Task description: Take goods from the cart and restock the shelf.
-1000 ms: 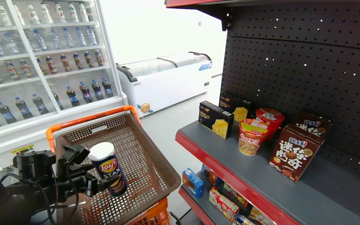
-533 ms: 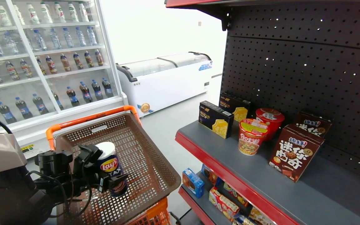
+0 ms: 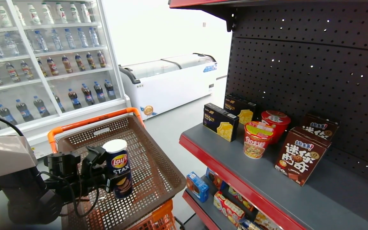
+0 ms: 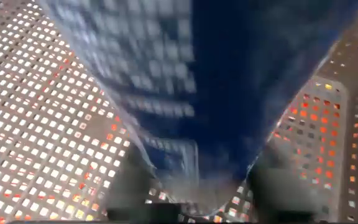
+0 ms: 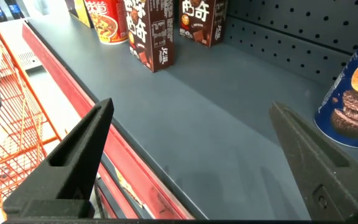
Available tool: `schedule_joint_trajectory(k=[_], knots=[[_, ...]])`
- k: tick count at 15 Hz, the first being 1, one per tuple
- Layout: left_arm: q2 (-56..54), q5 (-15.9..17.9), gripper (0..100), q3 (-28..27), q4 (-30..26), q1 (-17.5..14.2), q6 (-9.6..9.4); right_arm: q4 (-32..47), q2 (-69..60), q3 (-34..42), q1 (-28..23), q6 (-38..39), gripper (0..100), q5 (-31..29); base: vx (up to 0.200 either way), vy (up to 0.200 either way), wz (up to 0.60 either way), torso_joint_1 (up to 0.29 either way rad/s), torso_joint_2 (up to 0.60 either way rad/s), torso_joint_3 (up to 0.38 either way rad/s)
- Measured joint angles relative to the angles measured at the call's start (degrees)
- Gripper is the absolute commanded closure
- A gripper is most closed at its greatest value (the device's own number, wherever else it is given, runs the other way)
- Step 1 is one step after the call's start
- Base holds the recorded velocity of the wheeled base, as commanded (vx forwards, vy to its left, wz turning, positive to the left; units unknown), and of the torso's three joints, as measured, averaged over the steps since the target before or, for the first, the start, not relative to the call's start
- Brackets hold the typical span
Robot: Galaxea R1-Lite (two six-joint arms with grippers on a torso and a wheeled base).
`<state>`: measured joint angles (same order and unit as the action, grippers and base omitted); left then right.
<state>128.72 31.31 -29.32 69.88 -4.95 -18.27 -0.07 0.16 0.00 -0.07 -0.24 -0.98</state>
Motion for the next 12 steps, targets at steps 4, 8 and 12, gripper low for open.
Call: schedule_joint_trajectory(k=[4, 8, 12], knots=[[-2.2, -0.7, 100, 0.2, 0.2, 0.6, -0.41, 0.0, 0.0, 0.0, 0.0, 0.0, 0, 0.0, 0.0, 0.0, 0.0, 0.0, 0.0, 0.0], [-10.8, -3.3, 100, 0.7, -1.5, 1.4, 0.38, 0.0, 0.0, 0.0, 0.0, 0.0, 0, 0.0, 0.0, 0.0, 0.0, 0.0, 0.0, 0.0], [-24.1, -3.9, 100, 2.2, -12.1, 1.3, 3.47, 0.0, 0.0, 0.0, 0.0, 0.0, 0, 0.0, 0.0, 0.0, 0.0, 0.0, 0.0, 0.0]])
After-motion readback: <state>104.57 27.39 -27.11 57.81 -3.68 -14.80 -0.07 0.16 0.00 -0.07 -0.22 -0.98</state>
